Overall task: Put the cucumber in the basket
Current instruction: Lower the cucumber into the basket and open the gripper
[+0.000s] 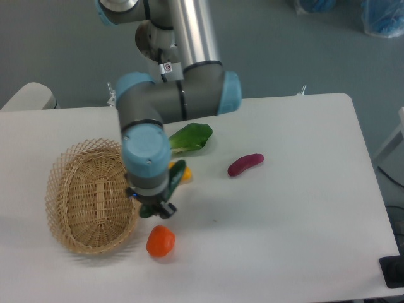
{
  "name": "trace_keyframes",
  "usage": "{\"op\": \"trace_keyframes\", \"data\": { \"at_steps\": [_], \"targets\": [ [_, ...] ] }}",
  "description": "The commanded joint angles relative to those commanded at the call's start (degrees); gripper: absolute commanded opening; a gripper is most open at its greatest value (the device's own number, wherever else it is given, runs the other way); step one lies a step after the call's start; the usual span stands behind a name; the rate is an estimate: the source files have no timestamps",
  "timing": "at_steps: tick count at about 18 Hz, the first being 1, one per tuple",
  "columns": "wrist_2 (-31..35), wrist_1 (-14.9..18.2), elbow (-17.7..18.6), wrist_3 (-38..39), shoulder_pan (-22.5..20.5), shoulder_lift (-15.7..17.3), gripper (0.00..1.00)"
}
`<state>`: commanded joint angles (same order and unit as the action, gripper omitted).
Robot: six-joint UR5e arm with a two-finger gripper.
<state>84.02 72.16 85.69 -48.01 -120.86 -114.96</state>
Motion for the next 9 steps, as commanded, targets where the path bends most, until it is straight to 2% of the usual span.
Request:
{"op": "trace_keyframes", "data": {
  "at_steps": [4,7,9],
  "targets": [
    [-0.09,-0.27,0.09,5.36,3.52,-1.14,0.05],
    [0.00,-0.44,0.26,12.74,5.54,-2.54,0.06],
    [0.00,-2.71,0.35,15.91,6.33,-3.86,0.08]
  ]
}}
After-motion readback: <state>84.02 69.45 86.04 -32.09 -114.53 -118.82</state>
